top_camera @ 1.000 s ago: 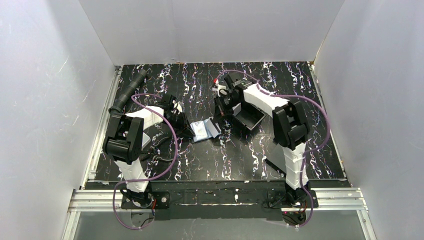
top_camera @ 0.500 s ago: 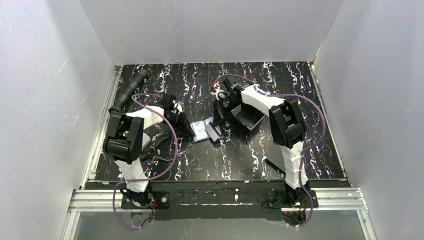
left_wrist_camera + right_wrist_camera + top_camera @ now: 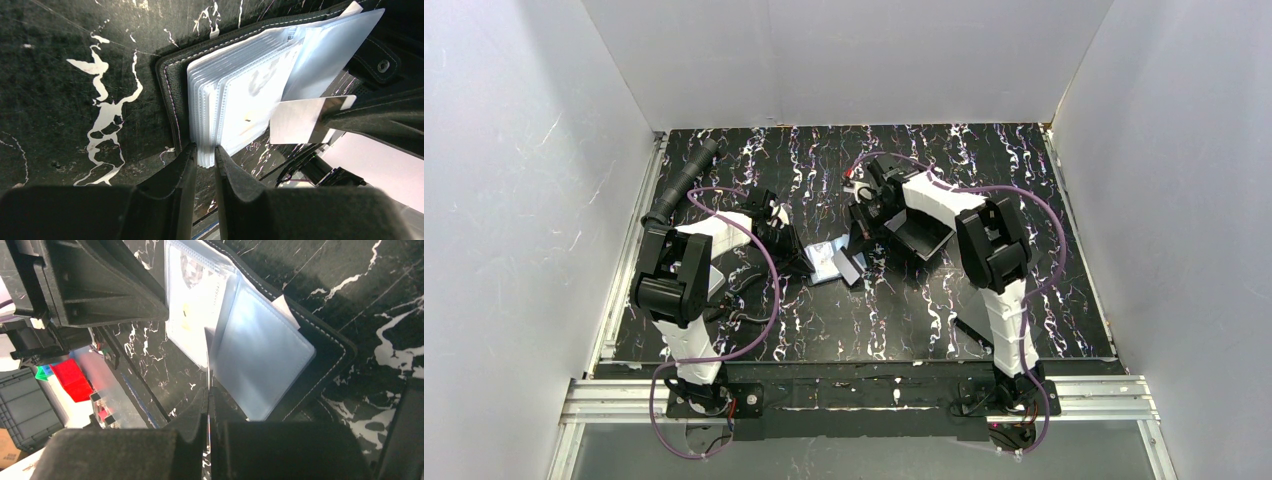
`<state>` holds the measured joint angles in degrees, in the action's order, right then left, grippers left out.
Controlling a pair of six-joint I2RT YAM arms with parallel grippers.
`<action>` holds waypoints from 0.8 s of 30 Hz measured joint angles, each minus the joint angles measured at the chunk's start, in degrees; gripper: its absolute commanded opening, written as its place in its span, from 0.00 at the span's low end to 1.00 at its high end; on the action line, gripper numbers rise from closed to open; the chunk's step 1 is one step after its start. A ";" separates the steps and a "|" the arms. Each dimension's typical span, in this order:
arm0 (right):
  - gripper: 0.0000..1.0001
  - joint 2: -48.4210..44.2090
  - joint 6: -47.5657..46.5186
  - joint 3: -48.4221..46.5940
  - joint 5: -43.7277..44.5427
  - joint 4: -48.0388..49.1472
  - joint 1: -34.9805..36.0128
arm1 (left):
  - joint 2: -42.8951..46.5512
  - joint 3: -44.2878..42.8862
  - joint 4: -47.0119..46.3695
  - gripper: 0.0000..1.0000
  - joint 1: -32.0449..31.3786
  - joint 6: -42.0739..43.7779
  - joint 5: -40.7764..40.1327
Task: Put the credit cards into the card holder
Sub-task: Insert the credit card into the card holder.
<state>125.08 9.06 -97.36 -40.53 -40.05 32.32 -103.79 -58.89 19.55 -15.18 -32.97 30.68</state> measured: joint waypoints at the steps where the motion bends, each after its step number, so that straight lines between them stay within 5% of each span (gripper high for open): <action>1: 0.01 0.37 -0.02 -0.13 -0.26 0.24 0.00 | 0.00 -0.02 0.00 0.16 0.00 0.00 0.00; 24: 0.01 2.91 6.08 -1.31 -1.25 10.47 -0.04 | -0.04 -0.13 0.22 0.15 0.00 0.42 0.09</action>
<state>127.98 15.14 -98.67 -41.78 -29.58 32.27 -103.83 -59.02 19.77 -15.18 -32.56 30.76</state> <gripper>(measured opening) 0.053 0.163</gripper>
